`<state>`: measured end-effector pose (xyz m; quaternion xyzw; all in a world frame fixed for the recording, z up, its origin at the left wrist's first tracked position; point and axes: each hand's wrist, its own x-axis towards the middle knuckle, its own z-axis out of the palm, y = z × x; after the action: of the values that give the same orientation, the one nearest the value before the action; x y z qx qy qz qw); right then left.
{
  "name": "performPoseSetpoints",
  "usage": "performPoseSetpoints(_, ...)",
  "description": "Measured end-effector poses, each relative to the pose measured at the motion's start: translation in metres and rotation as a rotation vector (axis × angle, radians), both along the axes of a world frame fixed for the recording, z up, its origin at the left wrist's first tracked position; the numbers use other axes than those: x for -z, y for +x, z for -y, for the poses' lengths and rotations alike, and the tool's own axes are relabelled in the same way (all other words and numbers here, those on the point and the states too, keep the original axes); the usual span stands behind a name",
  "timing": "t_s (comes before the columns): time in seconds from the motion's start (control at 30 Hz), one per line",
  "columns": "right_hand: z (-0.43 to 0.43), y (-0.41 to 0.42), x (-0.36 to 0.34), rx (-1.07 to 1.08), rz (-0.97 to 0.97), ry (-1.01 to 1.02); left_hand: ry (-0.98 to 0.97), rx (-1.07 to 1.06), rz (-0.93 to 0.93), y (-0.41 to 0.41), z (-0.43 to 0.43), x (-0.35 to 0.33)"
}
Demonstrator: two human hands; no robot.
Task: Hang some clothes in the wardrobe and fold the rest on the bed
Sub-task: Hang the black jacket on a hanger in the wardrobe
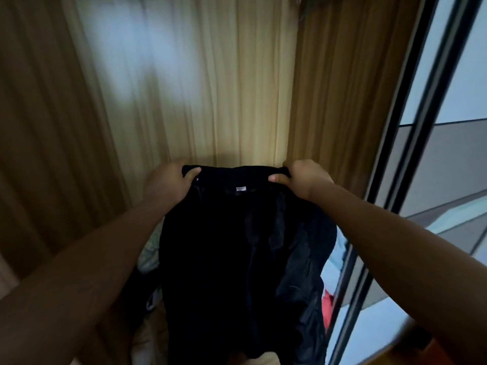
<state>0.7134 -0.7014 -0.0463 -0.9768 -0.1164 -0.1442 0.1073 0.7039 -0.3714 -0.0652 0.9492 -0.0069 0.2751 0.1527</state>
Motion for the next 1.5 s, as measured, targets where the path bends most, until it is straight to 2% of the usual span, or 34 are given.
performPoseSetpoints(0.4,-0.055,0.153,-0.011,-0.211,0.056,0.045,0.07,-0.223,0.04,0.066,-0.052,-0.017)
performPoseSetpoints(0.7,-0.1,0.244,-0.065,-0.397,0.123,0.019,0.115,-0.41,0.066,0.109,-0.083,-0.069)
performPoseSetpoints(0.93,-0.13,0.29,-0.129,-0.499,0.248,0.024,0.154,-0.487,0.137,0.131,-0.106,-0.134)
performPoseSetpoints(1.13,-0.149,0.309,-0.194,-0.499,0.474,0.076,0.16,-0.524,0.289,0.142,-0.122,-0.195)
performPoseSetpoints(1.23,-0.16,0.312,-0.211,-0.492,0.583,0.127,0.129,-0.539,0.365,0.144,-0.129,-0.202)
performPoseSetpoints(1.37,-0.166,0.319,-0.182,-0.503,0.472,0.075,0.094,-0.537,0.243,0.148,-0.137,-0.164)
performPoseSetpoints(1.5,-0.169,0.33,-0.107,-0.522,0.286,0.026,0.074,-0.506,0.009,0.154,-0.146,-0.091)
